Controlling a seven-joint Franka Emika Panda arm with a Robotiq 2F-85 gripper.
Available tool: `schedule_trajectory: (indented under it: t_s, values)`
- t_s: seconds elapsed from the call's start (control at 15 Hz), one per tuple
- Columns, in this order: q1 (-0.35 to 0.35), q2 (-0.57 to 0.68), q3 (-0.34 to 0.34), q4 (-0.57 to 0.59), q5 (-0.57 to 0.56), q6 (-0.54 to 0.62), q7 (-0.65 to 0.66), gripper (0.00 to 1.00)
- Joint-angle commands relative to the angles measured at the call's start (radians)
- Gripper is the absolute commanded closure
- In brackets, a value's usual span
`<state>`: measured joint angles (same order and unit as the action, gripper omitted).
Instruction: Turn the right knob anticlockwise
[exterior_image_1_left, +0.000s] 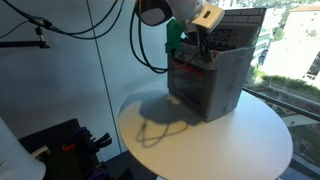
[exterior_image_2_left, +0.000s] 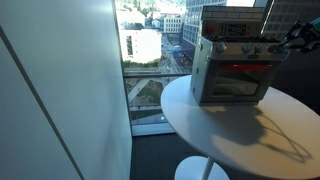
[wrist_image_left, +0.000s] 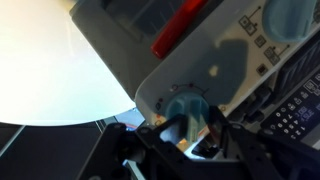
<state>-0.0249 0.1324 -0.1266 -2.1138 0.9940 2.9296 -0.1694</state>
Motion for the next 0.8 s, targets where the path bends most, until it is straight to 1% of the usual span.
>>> schedule_trajectory:
  t_s: [0.0, 0.2, 0.73]
  values:
    - [0.018, -0.02, -0.017, -0.04, -0.133, 0.044, 0.023, 0.9]
    - [0.025, -0.029, -0.021, -0.056, -0.229, 0.064, 0.024, 0.9]
    - [0.031, -0.049, -0.035, -0.088, -0.41, 0.09, 0.031, 0.9]
